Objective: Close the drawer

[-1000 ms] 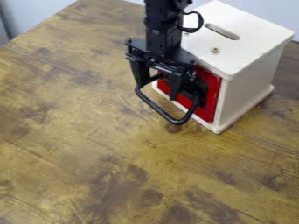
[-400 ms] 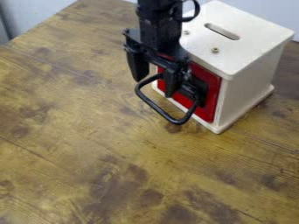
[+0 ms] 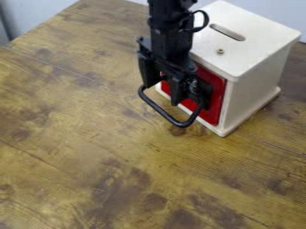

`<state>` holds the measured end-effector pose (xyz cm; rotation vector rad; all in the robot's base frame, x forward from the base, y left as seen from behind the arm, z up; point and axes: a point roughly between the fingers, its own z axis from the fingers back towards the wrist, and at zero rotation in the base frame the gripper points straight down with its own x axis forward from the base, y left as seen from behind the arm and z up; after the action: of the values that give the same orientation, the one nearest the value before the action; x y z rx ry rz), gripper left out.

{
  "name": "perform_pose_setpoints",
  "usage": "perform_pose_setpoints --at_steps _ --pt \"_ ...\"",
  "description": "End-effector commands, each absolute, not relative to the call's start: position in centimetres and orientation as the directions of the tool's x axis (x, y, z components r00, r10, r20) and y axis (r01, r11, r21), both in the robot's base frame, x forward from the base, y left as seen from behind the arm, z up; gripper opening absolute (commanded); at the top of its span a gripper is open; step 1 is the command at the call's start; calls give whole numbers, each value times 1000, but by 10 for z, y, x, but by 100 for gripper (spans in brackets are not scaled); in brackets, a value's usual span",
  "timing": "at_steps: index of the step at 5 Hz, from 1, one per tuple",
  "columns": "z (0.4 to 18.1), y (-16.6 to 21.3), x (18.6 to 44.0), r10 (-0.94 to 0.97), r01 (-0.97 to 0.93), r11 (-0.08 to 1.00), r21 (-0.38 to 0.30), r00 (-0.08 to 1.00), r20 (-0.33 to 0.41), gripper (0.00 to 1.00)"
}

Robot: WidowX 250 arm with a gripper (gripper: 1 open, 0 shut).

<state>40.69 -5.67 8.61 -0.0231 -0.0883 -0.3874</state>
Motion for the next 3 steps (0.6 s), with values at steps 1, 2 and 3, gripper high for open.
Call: perform_pose_setpoints --at_steps 1,2,3 --pt "104 -48 415 -416 418 908 20 894 165 100" --pt "102 -42 414 -442 445 895 24 881 167 100" --pt "95 -43 413 -416 418 908 26 894 166 100"
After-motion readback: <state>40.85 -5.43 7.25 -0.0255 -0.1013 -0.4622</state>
